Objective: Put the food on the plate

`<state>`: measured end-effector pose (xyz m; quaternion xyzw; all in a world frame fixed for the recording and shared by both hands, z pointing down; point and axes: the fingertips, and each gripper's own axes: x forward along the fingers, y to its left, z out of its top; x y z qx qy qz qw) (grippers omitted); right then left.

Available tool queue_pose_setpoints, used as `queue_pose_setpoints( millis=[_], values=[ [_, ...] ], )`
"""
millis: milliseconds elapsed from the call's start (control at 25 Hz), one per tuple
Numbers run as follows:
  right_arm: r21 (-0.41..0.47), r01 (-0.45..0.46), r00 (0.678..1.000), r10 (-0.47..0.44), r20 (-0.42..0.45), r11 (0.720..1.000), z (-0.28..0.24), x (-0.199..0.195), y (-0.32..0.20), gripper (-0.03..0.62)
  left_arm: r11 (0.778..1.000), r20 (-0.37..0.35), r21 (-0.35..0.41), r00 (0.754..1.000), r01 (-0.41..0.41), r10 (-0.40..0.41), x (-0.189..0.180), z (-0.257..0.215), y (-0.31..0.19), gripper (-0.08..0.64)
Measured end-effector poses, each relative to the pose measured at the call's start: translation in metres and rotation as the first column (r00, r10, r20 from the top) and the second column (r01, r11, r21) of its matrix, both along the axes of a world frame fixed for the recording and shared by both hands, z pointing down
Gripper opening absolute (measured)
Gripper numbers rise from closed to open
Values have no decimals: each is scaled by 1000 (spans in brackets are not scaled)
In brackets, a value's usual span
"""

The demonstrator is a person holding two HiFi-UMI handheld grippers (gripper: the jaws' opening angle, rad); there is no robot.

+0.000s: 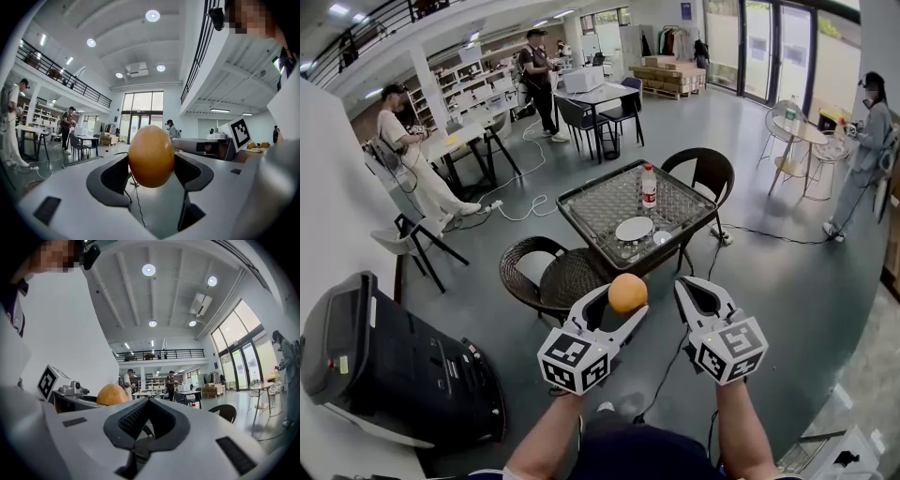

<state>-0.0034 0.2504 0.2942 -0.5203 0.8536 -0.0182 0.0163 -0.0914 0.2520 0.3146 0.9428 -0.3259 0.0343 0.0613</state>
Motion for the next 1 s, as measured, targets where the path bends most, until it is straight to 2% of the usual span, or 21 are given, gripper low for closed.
queue_pose_setpoints(
  millis=[560,1000],
  values=[
    [9,9,1000,-9,-10,1000,4,22,-26,5,1000,18,-17,1000,-2,2,23,14,-25,310],
    [-5,-5,1000,5,-9,1000,20,29,-85,5,999,16,-38,1000,-13,14,29,28,-84,310]
  ],
)
